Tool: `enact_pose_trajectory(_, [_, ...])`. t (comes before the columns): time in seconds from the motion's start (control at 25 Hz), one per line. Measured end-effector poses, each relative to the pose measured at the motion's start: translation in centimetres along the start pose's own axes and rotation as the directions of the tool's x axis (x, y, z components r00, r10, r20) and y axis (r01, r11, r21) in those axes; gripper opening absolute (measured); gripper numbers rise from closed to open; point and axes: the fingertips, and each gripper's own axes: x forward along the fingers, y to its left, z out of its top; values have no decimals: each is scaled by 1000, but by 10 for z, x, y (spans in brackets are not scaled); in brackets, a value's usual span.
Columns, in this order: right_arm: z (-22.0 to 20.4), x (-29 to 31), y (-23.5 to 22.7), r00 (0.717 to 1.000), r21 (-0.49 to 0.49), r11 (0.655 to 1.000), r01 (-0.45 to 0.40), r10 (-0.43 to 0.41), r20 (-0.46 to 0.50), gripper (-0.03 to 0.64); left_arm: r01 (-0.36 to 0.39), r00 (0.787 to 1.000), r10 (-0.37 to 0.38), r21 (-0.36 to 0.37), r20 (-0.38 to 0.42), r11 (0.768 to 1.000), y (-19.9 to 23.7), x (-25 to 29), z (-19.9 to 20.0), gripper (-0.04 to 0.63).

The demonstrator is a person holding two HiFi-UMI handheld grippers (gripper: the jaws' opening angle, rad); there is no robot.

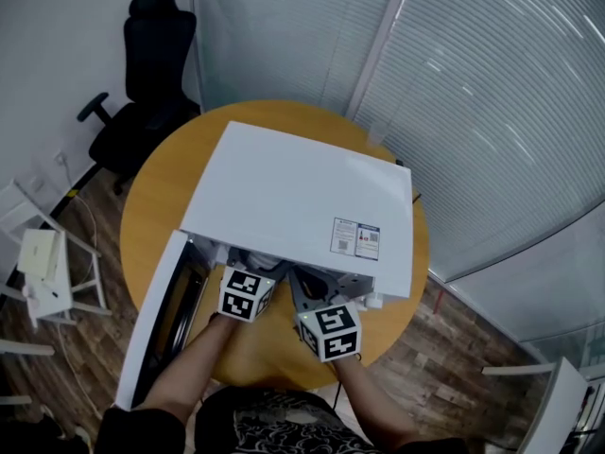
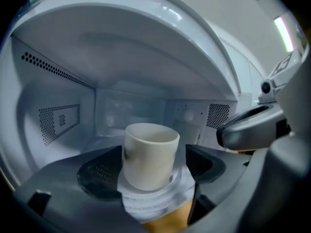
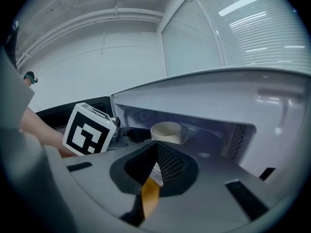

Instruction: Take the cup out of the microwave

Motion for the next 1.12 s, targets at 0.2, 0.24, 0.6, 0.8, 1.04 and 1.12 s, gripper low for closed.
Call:
enact_pose_trajectory(0.2, [-1, 3, -5, 1000, 6, 1000, 4, -4, 0, 15, 27, 1000, -27, 1, 7, 1000, -2, 8, 2, 422])
enact_pose_trajectory(0.24, [-1, 4, -5, 1000, 6, 1000, 3, -3, 0, 15, 31, 999, -31, 1, 9, 1000, -2, 10, 2, 426])
enact_pose_trajectory(0.6, [-3, 6, -7, 1000, 11, 1000, 7, -7, -10, 15, 25, 999, -25, 10, 25, 1000, 1, 22, 5, 431])
enact_pose_trajectory(0.8, [-4, 5, -9, 1000, 16, 1000, 12, -11, -15, 15, -18, 1000, 18, 16, 2, 1000, 6, 29, 1, 431])
enact_pose_trajectory(1.04, [-8, 5, -11, 1000, 22, 1000, 16, -15, -21, 15, -57, 998, 57, 27, -6, 998, 6, 31, 6, 431])
enact_pose_trajectory(1.12, [-9, 4, -11, 1000, 24, 1000, 19, -18, -21, 15, -62, 998, 62, 27, -6, 998, 6, 31, 6, 430])
